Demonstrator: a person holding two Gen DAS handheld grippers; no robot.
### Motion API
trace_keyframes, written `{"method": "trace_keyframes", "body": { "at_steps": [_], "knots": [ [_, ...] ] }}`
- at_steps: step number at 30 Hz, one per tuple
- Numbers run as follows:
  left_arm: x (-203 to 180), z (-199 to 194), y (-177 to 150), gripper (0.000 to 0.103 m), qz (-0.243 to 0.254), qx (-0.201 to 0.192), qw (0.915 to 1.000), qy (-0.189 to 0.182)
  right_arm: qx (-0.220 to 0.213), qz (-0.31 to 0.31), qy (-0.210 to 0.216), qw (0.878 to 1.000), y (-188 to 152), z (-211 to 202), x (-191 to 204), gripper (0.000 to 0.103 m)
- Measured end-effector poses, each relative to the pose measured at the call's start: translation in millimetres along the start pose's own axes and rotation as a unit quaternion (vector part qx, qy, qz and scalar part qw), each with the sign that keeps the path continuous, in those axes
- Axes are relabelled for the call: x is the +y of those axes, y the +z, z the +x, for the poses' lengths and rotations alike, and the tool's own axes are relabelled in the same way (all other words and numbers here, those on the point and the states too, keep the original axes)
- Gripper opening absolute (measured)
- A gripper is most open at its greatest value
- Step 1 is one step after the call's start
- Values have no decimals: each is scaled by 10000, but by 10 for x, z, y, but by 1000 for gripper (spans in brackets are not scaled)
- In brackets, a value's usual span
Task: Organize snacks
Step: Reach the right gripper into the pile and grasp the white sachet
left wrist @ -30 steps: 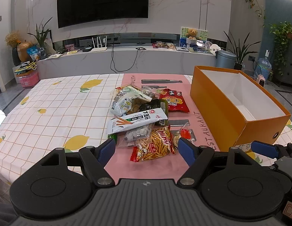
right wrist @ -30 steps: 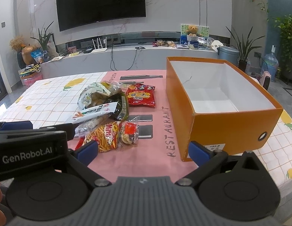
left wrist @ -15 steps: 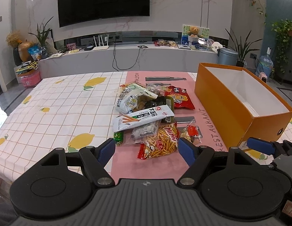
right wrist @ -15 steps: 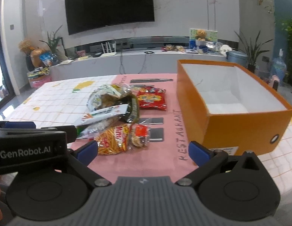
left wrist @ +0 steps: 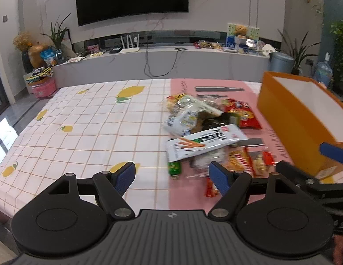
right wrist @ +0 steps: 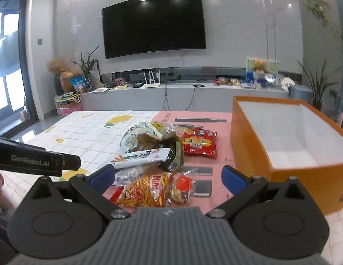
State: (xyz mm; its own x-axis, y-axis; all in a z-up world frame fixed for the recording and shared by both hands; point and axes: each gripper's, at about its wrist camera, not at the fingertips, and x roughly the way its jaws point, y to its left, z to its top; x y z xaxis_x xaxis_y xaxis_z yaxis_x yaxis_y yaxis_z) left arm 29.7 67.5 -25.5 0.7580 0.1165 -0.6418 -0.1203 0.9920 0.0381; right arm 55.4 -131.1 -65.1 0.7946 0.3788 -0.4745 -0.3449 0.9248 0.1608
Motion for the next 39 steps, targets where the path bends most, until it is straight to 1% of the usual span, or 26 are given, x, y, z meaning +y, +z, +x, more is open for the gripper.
{"method": "trace_keyframes", "body": {
  "at_steps": [3, 4, 5, 8, 10, 12, 14, 16, 18, 21, 22, 23, 24, 25, 27, 29, 32, 35, 37, 39],
  "knots": [
    [62, 95, 27, 89, -29, 53, 10000, -20, 203, 233, 164, 9994, 74, 137, -32, 100],
    [79, 114, 39, 89, -29, 48, 10000, -35, 227, 210, 149, 9994, 98, 174, -22, 100],
    [91, 130, 52, 89, -32, 33, 10000, -50, 153, 84, 83, 9998, 116, 198, 1, 100],
    [144, 188, 110, 89, -114, -12, 9999, -92, -265, -320, -146, 9990, 126, 235, 63, 100],
    [185, 245, 165, 89, -184, -31, 9998, -84, -363, -567, -297, 9973, 136, 289, 96, 100],
    [241, 308, 206, 89, -283, -75, 9996, -37, -353, -783, -200, 9961, 128, 364, 101, 100],
    [283, 364, 238, 89, -414, -73, 9991, -20, -330, -664, -87, 9972, 107, 435, 65, 100],
    [331, 431, 257, 89, -555, -36, 9984, -50, -141, -472, -30, 9988, 94, 559, 20, 100],
    [368, 491, 244, 89, -630, 13, 9980, 13, -22, -322, -106, 9994, 64, 661, -23, 100],
    [401, 525, 213, 89, -650, 104, 9978, 107, 12, -132, -262, 9996, -9, 745, -74, 99],
    [406, 526, 202, 89, -653, 119, 9977, 110, 36, -106, -255, 9996, -22, 768, -81, 95],
    [410, 530, 200, 89, -656, 134, 9977, 116, 75, -103, -236, 9996, -39, 792, -82, 88],
    [410, 530, 194, 89, -653, 150, 9977, 119, 107, -134, -200, 9997, -54, 812, -69, 86],
    [410, 528, 189, 89, -649, 156, 9977, 110, 111, -176, -149, 9997, -72, 817, -44, 83],
    [395, 497, 183, 89, -619, 143, 9980, 63, 134, -305, 13, 9994, -103, 830, 34, 82],
    [373, 461, 182, 89, -565, 126, 9983, 39, 151, -548, 183, 9982, -147, 809, 134, 80],
    [319, 369, 179, 89, -484, 106, 9988, -33, 3, -960, 177, 9952, -167, 806, 304, 80],
    [250, 296, 215, 89, -391, 113, 9992, -43, -161, -1147, 169, 9931, -68, 846, 409, 80],
    [230, 251, 272, 89, -373, 98, 9992, -89, -195, -1256, 229, 9916, 19, 912, 441, 80],
    [178, 200, 383, 89, -251, 75, 9997, -31, -158, -1606, 329, 9864, 73, 1000, 508, 80]
  ]
}}
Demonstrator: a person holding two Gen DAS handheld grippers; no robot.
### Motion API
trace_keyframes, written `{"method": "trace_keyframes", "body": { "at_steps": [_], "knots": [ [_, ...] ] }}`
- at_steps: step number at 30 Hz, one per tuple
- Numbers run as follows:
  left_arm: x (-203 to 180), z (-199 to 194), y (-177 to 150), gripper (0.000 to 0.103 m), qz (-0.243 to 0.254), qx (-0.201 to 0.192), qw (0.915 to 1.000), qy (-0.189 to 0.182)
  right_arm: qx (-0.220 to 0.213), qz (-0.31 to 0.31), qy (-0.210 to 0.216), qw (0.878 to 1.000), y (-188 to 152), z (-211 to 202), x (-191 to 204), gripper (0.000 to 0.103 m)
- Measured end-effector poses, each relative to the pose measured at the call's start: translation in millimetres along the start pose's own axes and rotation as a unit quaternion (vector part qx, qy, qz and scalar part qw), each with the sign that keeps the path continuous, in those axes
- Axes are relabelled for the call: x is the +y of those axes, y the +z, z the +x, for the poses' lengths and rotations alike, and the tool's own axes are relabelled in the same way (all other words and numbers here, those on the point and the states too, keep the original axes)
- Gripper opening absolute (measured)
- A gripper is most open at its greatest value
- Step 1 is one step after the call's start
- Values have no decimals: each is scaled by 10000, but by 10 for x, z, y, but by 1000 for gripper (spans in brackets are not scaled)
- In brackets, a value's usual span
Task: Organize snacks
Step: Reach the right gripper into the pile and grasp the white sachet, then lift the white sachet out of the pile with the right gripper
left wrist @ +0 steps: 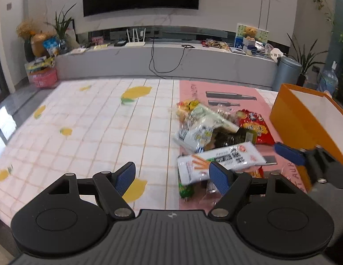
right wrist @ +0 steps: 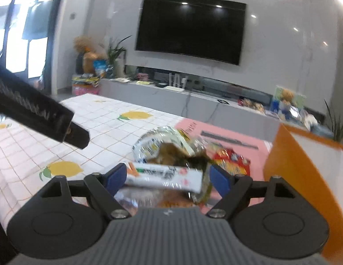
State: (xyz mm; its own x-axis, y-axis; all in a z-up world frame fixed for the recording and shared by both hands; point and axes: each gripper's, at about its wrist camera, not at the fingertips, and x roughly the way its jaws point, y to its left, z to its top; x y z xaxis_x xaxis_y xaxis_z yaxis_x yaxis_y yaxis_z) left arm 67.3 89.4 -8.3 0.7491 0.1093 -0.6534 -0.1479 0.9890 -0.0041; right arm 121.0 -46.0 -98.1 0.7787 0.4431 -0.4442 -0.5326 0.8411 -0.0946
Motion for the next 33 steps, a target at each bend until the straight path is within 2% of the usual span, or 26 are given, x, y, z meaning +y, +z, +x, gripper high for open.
{"method": "trace_keyframes", "body": {
  "at_steps": [1, 3, 4, 5, 10, 13, 16, 18, 20, 21, 23, 25, 29, 33],
  "knots": [
    [-33, -25, 65, 89, 71, -46, 9999, 54, 37, -98, 89, 9999, 25, 46, 18, 80],
    [-110, -98, 221, 89, 195, -188, 9996, 117, 124, -65, 246, 9996, 83, 140, 30, 87],
    [-146, -138, 304, 89, 224, -246, 9994, 111, 114, -28, 262, 9996, 103, 181, 32, 97],
    [-164, -165, 368, 89, 218, -274, 9993, 93, 85, -25, 230, 9997, 125, 218, 36, 100],
    [-203, -292, 584, 89, 71, -378, 9992, -76, 365, -404, 321, 9980, 123, 436, 72, 100],
    [-195, -299, 520, 89, 66, -433, 9990, -114, 655, -618, 316, 9954, 61, 537, 117, 100],
    [-159, -219, 405, 89, -73, -280, 9993, -245, 851, -858, 313, 9922, 3, 598, 159, 98],
    [-132, -160, 312, 89, -129, -168, 9992, -347, 937, -1153, 182, 9887, -19, 629, 227, 85],
    [-121, -114, 207, 89, -119, -157, 9991, -379, 1021, -1289, 148, 9863, -41, 650, 281, 61],
    [-116, -105, 161, 89, -103, -176, 9991, -370, 1048, -1417, 111, 9843, -59, 659, 309, 56],
    [-76, -90, 80, 89, -121, -232, 9991, -341, 1060, -1702, 26, 9797, -114, 671, 365, 31],
    [-33, -73, 39, 90, -160, -213, 9989, -398, 1034, -1829, -77, 9776, -136, 684, 379, 19],
    [56, -81, -18, 90, -259, -342, 9981, -443, 973, -1800, -182, 9787, -162, 646, 347, 13],
    [172, -54, -67, 90, -414, -419, 9971, -484, 801, -1377, -315, 9867, -72, 577, 189, 10]
  ]
}}
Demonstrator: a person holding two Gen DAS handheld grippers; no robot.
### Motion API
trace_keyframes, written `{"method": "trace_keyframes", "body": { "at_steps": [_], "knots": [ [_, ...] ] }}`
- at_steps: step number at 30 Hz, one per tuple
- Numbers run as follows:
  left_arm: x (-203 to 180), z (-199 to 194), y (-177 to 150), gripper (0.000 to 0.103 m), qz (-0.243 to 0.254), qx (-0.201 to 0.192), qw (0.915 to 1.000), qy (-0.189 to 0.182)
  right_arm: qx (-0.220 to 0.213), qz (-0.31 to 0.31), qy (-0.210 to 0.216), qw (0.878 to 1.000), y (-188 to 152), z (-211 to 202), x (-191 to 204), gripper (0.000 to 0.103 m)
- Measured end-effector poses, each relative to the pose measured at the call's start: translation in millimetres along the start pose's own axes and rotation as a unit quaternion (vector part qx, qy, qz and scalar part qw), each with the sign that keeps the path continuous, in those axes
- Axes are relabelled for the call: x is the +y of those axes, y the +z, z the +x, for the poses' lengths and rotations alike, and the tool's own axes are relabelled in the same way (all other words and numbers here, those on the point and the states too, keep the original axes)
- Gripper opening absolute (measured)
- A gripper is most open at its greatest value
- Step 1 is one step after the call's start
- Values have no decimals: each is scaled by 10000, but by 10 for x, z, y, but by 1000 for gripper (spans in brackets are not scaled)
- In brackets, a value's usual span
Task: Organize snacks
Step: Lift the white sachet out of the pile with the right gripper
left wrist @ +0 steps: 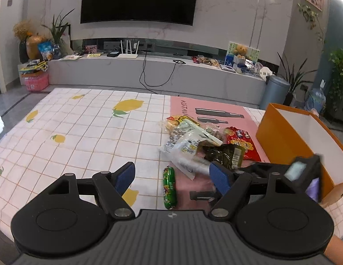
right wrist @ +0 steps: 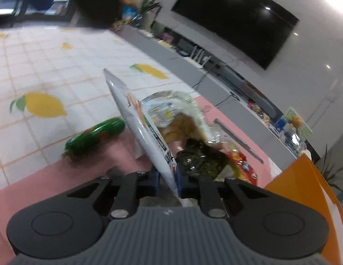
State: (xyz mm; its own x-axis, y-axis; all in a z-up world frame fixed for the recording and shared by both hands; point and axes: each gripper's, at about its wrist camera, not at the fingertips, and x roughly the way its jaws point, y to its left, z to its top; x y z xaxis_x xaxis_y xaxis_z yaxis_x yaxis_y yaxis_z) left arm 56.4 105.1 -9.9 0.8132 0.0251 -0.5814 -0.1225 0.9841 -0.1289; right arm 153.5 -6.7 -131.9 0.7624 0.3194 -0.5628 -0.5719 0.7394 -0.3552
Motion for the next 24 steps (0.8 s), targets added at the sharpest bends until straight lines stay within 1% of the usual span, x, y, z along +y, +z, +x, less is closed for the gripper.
{"method": "trace_keyframes", "body": {
  "at_steps": [2, 3, 5, 7, 9, 11, 14, 16, 19, 22, 24],
  "knots": [
    [93, 0, 2, 90, -192, -10, 9998, 52, -30, 446, 2, 9990, 20, -56, -157, 7],
    [131, -9, 8, 90, -247, -21, 9996, 126, -2, 699, 112, 9975, 26, -77, -229, 6],
    [182, -20, 13, 90, -239, -70, 9993, 269, 46, 1372, 337, 9900, 22, -115, -446, 5],
    [220, -15, 13, 90, -276, -52, 9990, 334, 123, 1975, 582, 9785, -1, -154, -632, 5],
    [246, -10, 18, 90, -378, 10, 9989, 272, 143, 2442, 753, 9667, -44, -210, -786, 5],
    [257, -3, 20, 90, -431, 59, 9989, 197, 110, 2821, 893, 9551, -78, -276, -906, 5],
    [236, -6, 16, 90, -374, 58, 9991, 190, 67, 3333, 1051, 9369, -91, -390, -1053, 5],
    [219, -3, 2, 90, -310, 84, 9993, 166, 101, 3410, 1013, 9346, -91, -496, -1117, 4],
    [182, 26, -12, 90, -256, 203, 9994, 87, 302, 3410, 953, 9347, -79, -701, -1178, 2],
    [152, 61, -31, 90, -249, 309, 9992, 60, 589, 3465, 906, 9318, -139, -849, -1216, 1],
    [141, 73, -41, 90, -260, 354, 9990, 17, 814, 3354, 897, 9342, -193, -866, -1162, 1]
  ]
}}
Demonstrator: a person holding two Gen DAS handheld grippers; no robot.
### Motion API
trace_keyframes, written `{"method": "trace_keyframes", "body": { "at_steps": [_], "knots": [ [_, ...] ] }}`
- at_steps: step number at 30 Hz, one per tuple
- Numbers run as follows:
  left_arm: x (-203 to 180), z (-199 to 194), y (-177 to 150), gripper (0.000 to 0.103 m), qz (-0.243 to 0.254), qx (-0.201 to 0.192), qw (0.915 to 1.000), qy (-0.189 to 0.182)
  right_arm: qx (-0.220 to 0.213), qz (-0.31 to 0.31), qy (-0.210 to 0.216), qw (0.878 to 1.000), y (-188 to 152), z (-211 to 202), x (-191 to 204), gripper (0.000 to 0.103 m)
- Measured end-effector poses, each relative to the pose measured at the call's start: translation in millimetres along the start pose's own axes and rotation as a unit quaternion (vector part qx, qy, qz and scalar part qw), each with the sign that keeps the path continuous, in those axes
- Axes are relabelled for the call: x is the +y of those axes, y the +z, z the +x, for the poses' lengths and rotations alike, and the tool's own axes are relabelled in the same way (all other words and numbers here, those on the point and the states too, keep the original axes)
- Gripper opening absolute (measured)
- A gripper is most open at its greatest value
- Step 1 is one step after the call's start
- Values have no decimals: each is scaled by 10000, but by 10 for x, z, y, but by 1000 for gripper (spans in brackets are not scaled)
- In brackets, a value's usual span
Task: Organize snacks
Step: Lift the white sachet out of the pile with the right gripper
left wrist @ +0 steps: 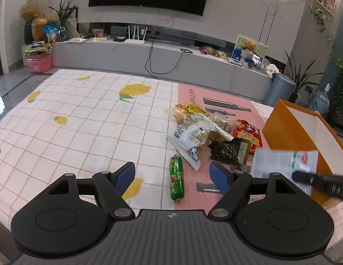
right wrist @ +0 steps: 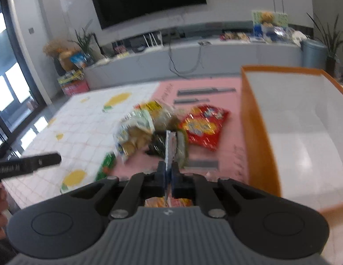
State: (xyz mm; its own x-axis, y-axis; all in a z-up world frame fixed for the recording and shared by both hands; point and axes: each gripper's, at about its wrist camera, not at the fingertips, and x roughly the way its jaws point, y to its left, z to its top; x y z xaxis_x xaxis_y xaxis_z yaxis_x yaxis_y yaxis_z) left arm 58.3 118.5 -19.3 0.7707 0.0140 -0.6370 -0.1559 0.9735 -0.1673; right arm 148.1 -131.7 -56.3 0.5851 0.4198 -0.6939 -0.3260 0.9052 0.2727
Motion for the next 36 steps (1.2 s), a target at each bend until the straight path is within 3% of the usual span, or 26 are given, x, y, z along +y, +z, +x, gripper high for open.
{"method": "trace_keyframes", "body": {
  "at_steps": [4, 6, 7, 9, 15, 19, 21, 23, 28, 30, 32, 36],
  "knots": [
    [-38, 1, -19, 90, 55, 21, 10000, -8, 599, -293, 99, 9977, -144, 156, 52, 2],
    [-46, 11, -22, 90, 86, 33, 10000, 10, 656, -449, 115, 9968, -175, 198, 95, 9],
    [-48, 21, -18, 90, 82, 47, 10000, 13, 612, -491, 78, 9969, -175, 212, 111, 11],
    [-44, 37, -17, 90, 53, 86, 9999, 9, 506, -475, 107, 9975, -169, 242, 111, 27],
    [-55, 56, -35, 90, 57, 157, 9999, -33, 119, -267, 7, 9996, -166, 501, 90, 40],
    [-53, 65, -48, 90, 79, 185, 9998, -15, -204, 452, 21, 9988, -205, 676, -52, 41],
    [-49, 69, -43, 90, 66, 204, 9998, -16, -315, 866, 82, 9957, -234, 722, -143, 52],
    [-46, 80, -34, 90, 64, 232, 9997, -16, -561, 962, -15, 9938, -259, 712, -164, 56],
    [-52, 96, -40, 90, 98, 251, 9996, -12, -871, 1267, -222, 9879, -274, 733, -203, 52],
    [-61, 105, -49, 90, 133, 258, 9996, 2, -967, 1367, -375, 9852, -291, 741, -208, 43],
    [-70, 117, -56, 90, 157, 268, 9995, 18, -998, 1355, -525, 9843, -305, 753, -212, 26],
    [-87, 125, -72, 90, 181, 288, 9994, 18, -1118, 1337, -429, 9838, -320, 720, -247, 11]
  ]
}}
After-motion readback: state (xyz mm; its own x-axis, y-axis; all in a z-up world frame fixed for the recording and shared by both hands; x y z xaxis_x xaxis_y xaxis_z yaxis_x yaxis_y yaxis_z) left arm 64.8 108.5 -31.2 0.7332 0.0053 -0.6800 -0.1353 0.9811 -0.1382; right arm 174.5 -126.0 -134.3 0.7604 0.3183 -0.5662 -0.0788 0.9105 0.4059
